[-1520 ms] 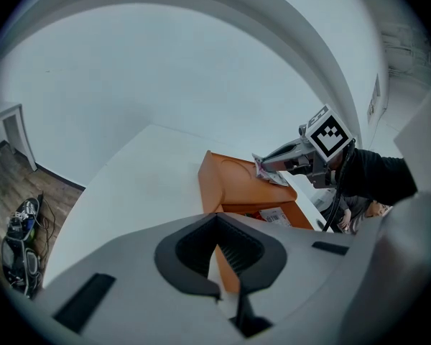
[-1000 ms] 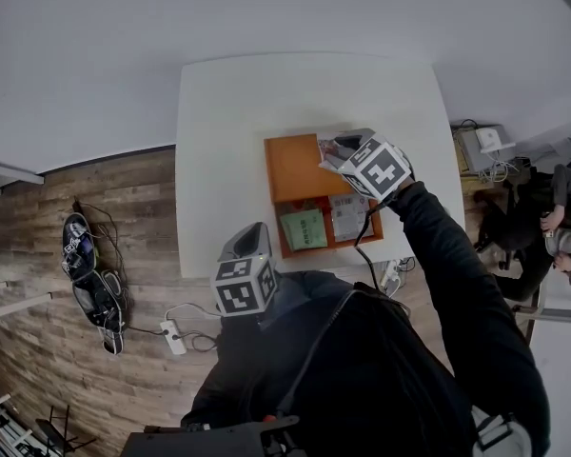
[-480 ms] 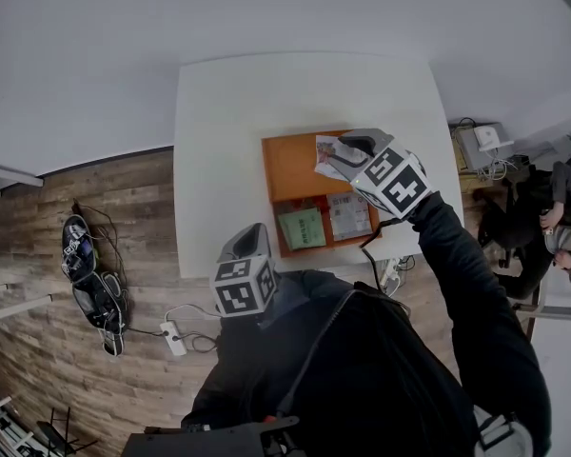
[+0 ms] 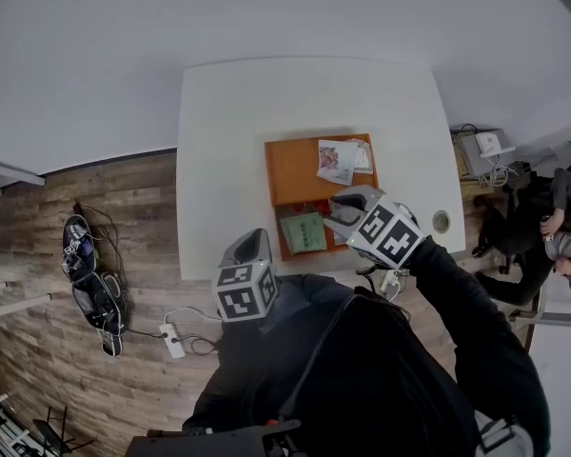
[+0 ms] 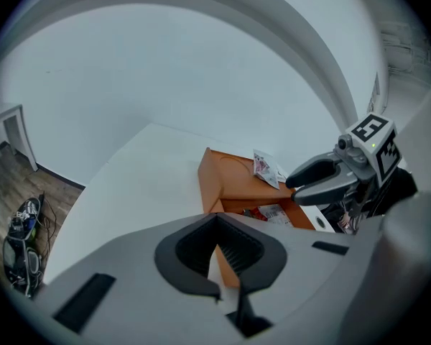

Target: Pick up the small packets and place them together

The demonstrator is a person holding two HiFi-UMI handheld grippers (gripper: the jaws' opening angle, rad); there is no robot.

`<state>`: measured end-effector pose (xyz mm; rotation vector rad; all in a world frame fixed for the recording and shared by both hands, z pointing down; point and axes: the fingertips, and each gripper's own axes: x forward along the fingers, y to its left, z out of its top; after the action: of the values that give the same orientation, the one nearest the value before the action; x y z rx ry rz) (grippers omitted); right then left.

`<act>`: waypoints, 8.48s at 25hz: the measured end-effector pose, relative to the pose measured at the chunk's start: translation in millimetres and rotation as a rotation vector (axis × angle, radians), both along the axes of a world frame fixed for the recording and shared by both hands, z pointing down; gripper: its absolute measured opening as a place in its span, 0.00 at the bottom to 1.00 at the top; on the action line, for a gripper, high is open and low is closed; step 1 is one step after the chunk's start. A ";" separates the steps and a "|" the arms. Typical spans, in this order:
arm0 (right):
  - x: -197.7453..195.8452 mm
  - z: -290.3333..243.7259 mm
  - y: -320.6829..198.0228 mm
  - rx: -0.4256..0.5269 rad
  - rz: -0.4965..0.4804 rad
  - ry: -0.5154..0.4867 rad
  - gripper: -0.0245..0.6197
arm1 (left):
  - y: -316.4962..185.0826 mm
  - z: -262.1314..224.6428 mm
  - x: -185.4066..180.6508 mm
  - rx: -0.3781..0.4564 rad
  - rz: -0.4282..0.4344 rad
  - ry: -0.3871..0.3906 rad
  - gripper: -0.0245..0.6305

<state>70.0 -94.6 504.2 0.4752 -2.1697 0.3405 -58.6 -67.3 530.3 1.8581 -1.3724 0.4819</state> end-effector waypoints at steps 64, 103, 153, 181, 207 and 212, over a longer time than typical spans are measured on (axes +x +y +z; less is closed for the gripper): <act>-53.2 103.6 64.2 -0.223 -0.385 0.250 0.13 | 3.8 6.4 -14.6 -0.008 -0.050 -0.001 0.04; -55.4 6.0 -96.4 0.011 -0.146 0.108 0.13 | 5.0 7.5 -3.2 -0.018 -0.022 0.008 0.04; 0.1 9.5 13.2 -0.076 -0.082 0.029 0.17 | 4.0 6.3 6.5 -0.018 0.019 0.003 0.04; -0.2 105.1 13.9 -0.037 -0.094 0.296 0.27 | 7.0 9.3 1.7 -0.033 -0.002 0.005 0.04; -8.6 109.0 34.9 -0.106 -0.146 0.324 0.13 | 6.8 9.5 9.5 -0.030 0.023 0.014 0.04; -8.4 105.3 39.6 -0.094 -0.157 0.313 0.11 | 6.7 10.0 11.3 -0.032 0.031 0.012 0.04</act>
<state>61.6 -55.0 609.5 0.2821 -1.8637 0.2616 -47.3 -60.6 540.3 1.8559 -1.3227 0.5046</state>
